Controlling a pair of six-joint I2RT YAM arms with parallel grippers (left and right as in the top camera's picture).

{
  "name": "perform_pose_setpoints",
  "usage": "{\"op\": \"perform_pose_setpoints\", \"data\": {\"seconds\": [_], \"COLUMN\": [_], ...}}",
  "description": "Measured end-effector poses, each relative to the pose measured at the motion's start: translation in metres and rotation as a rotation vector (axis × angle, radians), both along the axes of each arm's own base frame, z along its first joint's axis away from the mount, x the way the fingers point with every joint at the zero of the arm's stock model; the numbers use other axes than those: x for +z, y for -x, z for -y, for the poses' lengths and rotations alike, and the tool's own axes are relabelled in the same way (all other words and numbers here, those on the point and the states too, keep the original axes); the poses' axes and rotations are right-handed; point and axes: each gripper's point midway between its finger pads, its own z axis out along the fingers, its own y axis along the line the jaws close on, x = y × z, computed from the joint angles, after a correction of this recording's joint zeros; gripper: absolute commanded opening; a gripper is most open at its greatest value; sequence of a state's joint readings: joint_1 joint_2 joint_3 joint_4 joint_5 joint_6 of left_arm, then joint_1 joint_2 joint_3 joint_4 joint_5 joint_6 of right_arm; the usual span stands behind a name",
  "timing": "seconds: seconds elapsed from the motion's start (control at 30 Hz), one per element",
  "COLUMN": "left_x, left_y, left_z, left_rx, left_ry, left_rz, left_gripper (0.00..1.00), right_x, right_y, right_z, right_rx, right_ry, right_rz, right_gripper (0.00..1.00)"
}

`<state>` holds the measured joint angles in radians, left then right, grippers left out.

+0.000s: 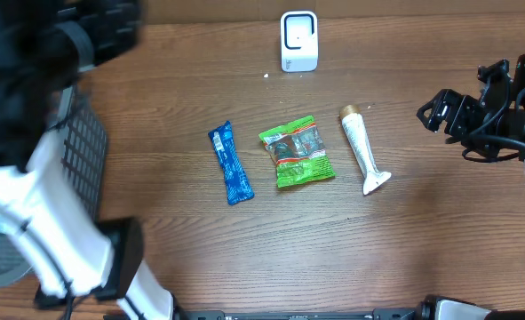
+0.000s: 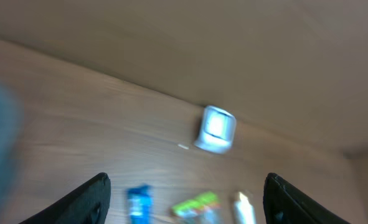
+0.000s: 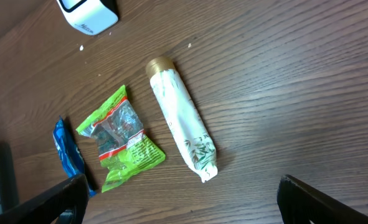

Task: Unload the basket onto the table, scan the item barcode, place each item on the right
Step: 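Reach the left gripper into the basket and grasp the green wipes pack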

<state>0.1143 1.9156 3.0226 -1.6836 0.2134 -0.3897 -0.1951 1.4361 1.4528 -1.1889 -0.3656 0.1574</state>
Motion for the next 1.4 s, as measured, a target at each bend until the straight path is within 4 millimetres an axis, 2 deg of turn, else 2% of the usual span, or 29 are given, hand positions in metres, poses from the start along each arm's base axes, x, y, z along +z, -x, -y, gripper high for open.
{"op": "perform_pose_setpoints", "data": {"seconds": [0.07, 0.2, 0.23, 0.4, 0.47, 0.57, 0.7, 1.03, 1.13, 1.4], "left_x": [-0.002, -0.029, -0.043, -0.104, -0.126, -0.157, -0.206, -0.319, -0.345, -0.389], "left_y": [0.014, 0.042, 0.051, 0.092, 0.104, 0.117, 0.124, 0.141, 0.145, 0.15], "left_z": [-0.035, -0.108, -0.13, -0.214, -0.24, -0.267, -0.285, -0.298, -0.299, -0.305], "left_rx": [0.11, 0.346, 0.418, 0.667, 0.733, 0.797, 0.831, 0.89, 0.881, 0.892], "left_ry": [-0.018, -0.038, -0.037, 0.043, 0.089, 0.15, 0.216, 0.217, 0.193, 0.129], "left_rz": [-0.024, -0.155, -0.21, -0.423, -0.473, -0.524, -0.597, -0.769, -0.793, -0.791], "left_gripper": [0.71, 0.7, 0.69, 0.61, 0.6, 0.61, 0.61, 0.75, 0.84, 0.91], "right_x": [0.0, 0.0, 0.0, 0.0, 0.001, 0.001, 0.001, 0.002, 0.002, 0.002], "right_y": [0.0, 0.0, 0.0, 0.0, 0.0, 0.0, 0.0, 0.0, 0.0, -0.001], "right_z": [0.0, -0.001, -0.001, -0.001, -0.001, -0.002, -0.002, -0.006, -0.006, -0.006], "right_rx": [0.001, 0.002, 0.002, 0.003, 0.004, 0.006, 0.006, 0.016, 0.018, 0.018], "right_ry": [-0.002, -0.002, -0.003, -0.005, -0.008, -0.011, -0.01, -0.031, -0.034, -0.033], "right_rz": [0.0, 0.001, 0.001, 0.002, 0.002, 0.003, 0.003, 0.006, 0.007, 0.009], "right_gripper": [0.97, 0.97, 0.97, 0.97, 0.97, 0.97, 0.97, 0.98, 0.98, 0.98]}}
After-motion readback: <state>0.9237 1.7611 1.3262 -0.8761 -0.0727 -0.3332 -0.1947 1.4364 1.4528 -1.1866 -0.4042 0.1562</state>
